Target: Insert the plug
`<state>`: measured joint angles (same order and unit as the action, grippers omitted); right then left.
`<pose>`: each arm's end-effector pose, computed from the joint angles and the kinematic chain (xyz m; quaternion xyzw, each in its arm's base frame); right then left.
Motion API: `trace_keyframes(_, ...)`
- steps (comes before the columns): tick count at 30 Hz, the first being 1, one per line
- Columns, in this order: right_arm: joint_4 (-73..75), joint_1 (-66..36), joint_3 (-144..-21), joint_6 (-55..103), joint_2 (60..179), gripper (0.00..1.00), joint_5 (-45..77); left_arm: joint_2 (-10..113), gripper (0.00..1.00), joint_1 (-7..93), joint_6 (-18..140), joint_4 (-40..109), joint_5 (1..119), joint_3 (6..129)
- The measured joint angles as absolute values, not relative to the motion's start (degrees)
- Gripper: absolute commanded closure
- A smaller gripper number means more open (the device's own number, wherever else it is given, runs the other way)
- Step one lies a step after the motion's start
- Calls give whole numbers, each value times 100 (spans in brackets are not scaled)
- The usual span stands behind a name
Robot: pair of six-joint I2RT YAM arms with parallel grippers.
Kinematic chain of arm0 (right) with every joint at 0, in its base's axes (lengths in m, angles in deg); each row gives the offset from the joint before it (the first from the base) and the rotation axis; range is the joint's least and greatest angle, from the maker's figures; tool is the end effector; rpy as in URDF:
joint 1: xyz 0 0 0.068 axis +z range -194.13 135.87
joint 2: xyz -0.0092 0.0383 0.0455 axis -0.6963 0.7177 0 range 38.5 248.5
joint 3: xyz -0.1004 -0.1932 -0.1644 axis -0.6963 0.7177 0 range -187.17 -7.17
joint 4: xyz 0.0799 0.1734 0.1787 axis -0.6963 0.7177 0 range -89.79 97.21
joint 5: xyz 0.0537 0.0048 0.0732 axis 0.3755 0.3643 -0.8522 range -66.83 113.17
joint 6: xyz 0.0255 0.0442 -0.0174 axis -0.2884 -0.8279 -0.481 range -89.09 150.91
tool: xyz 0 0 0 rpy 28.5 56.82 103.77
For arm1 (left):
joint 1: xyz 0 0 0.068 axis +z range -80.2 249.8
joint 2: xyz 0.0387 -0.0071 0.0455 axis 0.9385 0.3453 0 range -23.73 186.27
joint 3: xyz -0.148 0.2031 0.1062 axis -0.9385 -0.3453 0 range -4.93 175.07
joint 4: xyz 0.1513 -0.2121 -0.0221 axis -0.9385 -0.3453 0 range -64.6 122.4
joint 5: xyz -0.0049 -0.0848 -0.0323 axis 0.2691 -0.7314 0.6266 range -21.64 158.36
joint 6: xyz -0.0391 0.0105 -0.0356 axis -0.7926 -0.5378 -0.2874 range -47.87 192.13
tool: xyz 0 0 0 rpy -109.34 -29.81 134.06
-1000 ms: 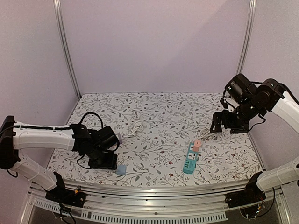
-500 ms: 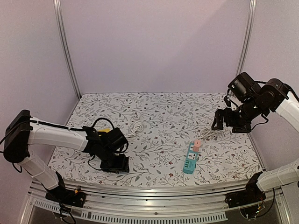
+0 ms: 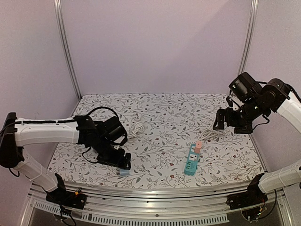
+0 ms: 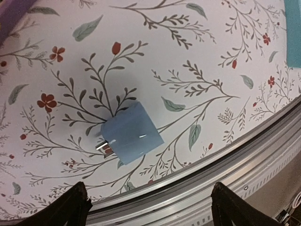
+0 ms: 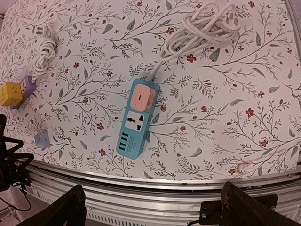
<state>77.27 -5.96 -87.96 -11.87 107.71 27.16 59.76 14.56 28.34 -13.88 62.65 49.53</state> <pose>0.1585 0.1215 0.3687 0.0466 0.9755 0.1119 0.1835 0.1459 -0.2166 0.2036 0.1052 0.9850 -0.1292 0.0453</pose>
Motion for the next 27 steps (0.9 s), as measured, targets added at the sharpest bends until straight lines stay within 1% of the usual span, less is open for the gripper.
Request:
trace_keyframes(3, 7725, -596, -8811, -1120, 10760, 1, 2827, 5925, 12, 1414, 3536, -1701, 6182, 5265)
trace_keyframes(7, 7727, -596, -8811, -1006, 10730, 1, 3006, 6238, 15, 1200, 4801, -2157, 6203, 5794)
trace_keyframes(11, 7727, -596, -8811, -980, 10695, 1, 3033, 6655, 16, 1012, 6051, -2496, 6553, 6083)
trace_keyframes(15, 7727, -596, -8807, -997, 10631, 1, 3028, 6922, 15, 986, 7090, -2702, 6986, 6024)
trace_keyframes(19, 7729, -596, -8717, -1063, 10476, 1, 3009, 6964, 16, 1018, 7931, -2649, 7078, 5901)
trace_keyframes(23, 7729, -596, -8700, -1174, 10369, 1, 2995, 6964, 18, 1117, 8467, -2286, 7001, 5672)
trace_keyframes(27, 7727, -596, -8700, -1279, 10332, 1, 2989, 6913, 19, 1305, 8818, -1709, 6815, 5184)
